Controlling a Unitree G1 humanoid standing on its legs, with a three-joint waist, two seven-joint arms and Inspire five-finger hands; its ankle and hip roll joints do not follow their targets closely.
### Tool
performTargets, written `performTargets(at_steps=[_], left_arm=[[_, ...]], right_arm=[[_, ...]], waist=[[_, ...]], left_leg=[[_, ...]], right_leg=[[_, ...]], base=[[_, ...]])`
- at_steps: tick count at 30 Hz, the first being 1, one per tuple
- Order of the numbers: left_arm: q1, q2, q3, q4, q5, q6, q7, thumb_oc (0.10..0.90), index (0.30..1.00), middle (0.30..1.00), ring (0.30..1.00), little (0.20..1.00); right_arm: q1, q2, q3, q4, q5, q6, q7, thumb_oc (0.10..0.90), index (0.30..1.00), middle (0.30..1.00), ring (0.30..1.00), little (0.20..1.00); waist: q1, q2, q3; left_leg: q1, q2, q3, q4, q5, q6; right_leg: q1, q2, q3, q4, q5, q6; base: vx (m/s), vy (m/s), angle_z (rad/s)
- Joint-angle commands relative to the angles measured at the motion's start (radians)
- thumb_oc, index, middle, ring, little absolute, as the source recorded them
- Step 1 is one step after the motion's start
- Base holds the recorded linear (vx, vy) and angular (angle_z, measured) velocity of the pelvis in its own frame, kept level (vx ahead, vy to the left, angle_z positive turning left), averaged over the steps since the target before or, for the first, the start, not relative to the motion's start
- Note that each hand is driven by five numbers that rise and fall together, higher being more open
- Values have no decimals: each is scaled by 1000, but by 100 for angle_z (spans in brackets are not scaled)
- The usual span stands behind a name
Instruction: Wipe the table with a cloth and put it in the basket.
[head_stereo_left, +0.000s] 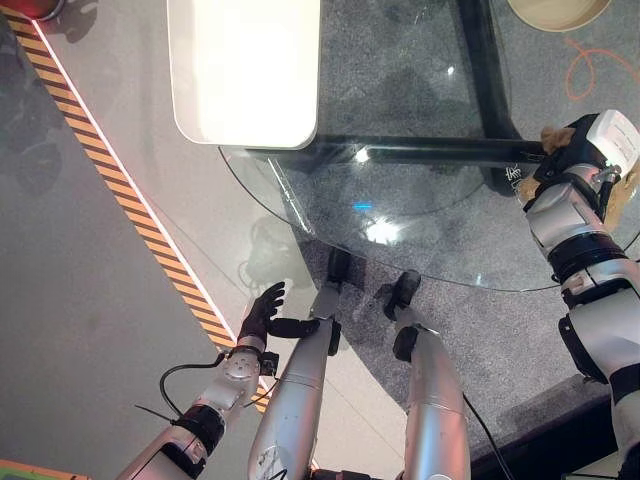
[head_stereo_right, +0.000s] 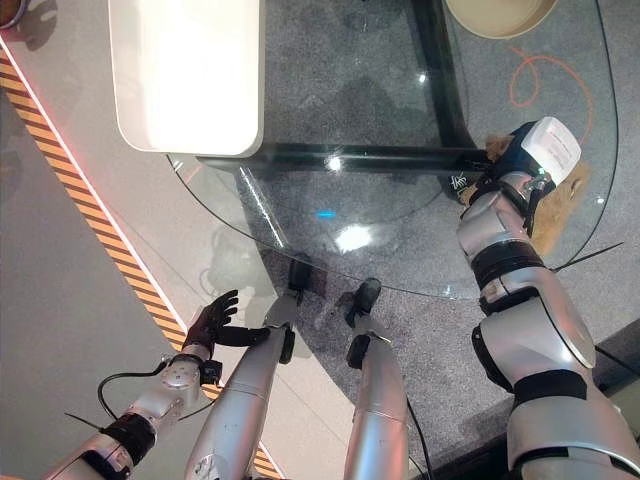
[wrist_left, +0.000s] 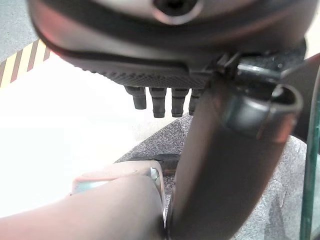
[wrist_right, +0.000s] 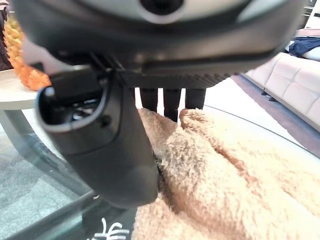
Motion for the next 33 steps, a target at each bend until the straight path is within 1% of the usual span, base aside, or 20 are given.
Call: performTargets(at_steps=[1, 5, 9, 13, 15, 19, 21, 22, 24, 25, 26, 29, 32, 33], left_arm=[[52, -2, -10, -17, -21, -10, 11, 800, 900, 900, 900, 900], [47, -8, -13, -12, -23, -10, 18, 800, 900, 900, 900, 900], [48, -12, -10, -9, -25, -10, 23, 800, 900, 900, 900, 900], [55, -12, -8, -17, -33, -9, 32, 800, 900, 900, 900, 900], [65, -13, -4, -24, -37, -7, 39, 800, 900, 900, 900, 900], [72, -24, 7, -29, -43, -5, 51, 800, 900, 900, 900, 900], [71, -30, 11, -33, -43, -2, 54, 800, 900, 900, 900, 900], [71, -32, 15, -37, -41, 1, 55, 800, 900, 900, 900, 900], [64, -40, 20, -40, -42, 11, 56, 800, 900, 900, 900, 900], [60, -44, 20, -39, -44, 14, 57, 800, 900, 900, 900, 900], [57, -49, 24, -35, -40, 17, 56, 800, 900, 900, 900, 900], [48, -67, 28, -21, -32, 22, 60, 800, 900, 900, 900, 900], [45, -80, 29, -13, -26, 22, 57, 800, 900, 900, 900, 900], [65, -88, 20, -7, -23, 20, 54, 800, 900, 900, 900, 900]], right_arm=[[146, 8, 0, 49, 73, 37, 97, 100, 300, 300, 300, 200], [154, 16, -9, 46, 78, 24, 87, 100, 300, 300, 300, 200], [162, 19, -20, 30, 121, 2, 36, 100, 300, 300, 300, 200], [176, 10, -60, -37, 240, -81, -105, 100, 300, 300, 300, 200], [190, 7, -94, -109, 286, -147, -162, 100, 300, 300, 300, 200], [211, 21, -133, -281, 415, -271, -216, 100, 300, 300, 300, 200], [216, 32, -144, -330, 449, -311, -222, 100, 300, 300, 300, 200], [219, 39, -150, -355, 462, -345, -211, 100, 300, 300, 300, 200], [225, 66, -168, -425, 521, -394, -186, 100, 300, 300, 300, 200], [228, 78, -172, -445, 539, -425, -163, 100, 300, 300, 300, 200], [230, 94, -177, -469, 542, -442, -142, 100, 300, 300, 300, 200], [237, 142, -169, -540, 538, -476, -80, 100, 300, 300, 300, 200], [231, 185, -149, -592, 506, -480, -38, 100, 300, 300, 300, 200], [241, 206, -132, -614, 490, -477, -19, 100, 300, 300, 300, 200]], waist=[[-12, 62, 53], [-14, 60, 53], [-15, 62, 53], [-21, 62, 53], [-27, 58, 53], [-39, 51, 53], [-42, 49, 53], [-42, 49, 53], [-43, 49, 53], [-42, 49, 53], [-42, 49, 53], [-39, 49, 53], [-32, 53, 53], [-23, 59, 53]], left_leg=[[-17, -23, 12, 107, -142, 35], [-14, -21, 14, 105, -142, 37], [-14, -21, 15, 106, -143, 37], [-15, -20, 18, 111, -147, 37], [-13, -21, 20, 113, -151, 38], [-12, -20, 29, 114, -155, 39], [-12, -20, 32, 114, -156, 39], [-12, -21, 33, 114, -156, 40], [-12, -20, 37, 115, -156, 40], [-11, -21, 38, 114, -156, 41], [-11, -22, 39, 115, -156, 41], [-12, -23, 40, 113, -153, 43], [-12, -27, 40, 113, -150, 44], [26, -26, 37, 118, -182, 40]], right_leg=[[-16, 34, 29, -127, 134, 71], [-13, 35, 30, -127, 133, 71], [-16, 35, 32, -124, 133, 71], [-18, 35, 38, -120, 133, 74], [-17, 38, 42, -118, 132, 75], [-21, 42, 49, -115, 130, 76], [-22, 43, 51, -114, 128, 75], [-22, 42, 51, -113, 127, 75], [-23, 41, 52, -111, 124, 75], [-22, 39, 51, -111, 124, 75], [-22, 38, 51, -109, 122, 74], [-23, 35, 49, -106, 121, 73], [-23, 31, 45, -105, 119, 71], [11, 32, 50, -90, 85, 78]], base=[[0, 0, 0], [0, 0, 0], [0, 0, 0], [-1, 9, 0], [-5, 53, 0], [-9, 62, -1], [-9, 52, -2], [-10, 65, -4], [-10, 71, -4], [-5, 54, -4], [-2, 45, -5], [5, 43, -4], [26, 51, -3], [64, 53, -3]])
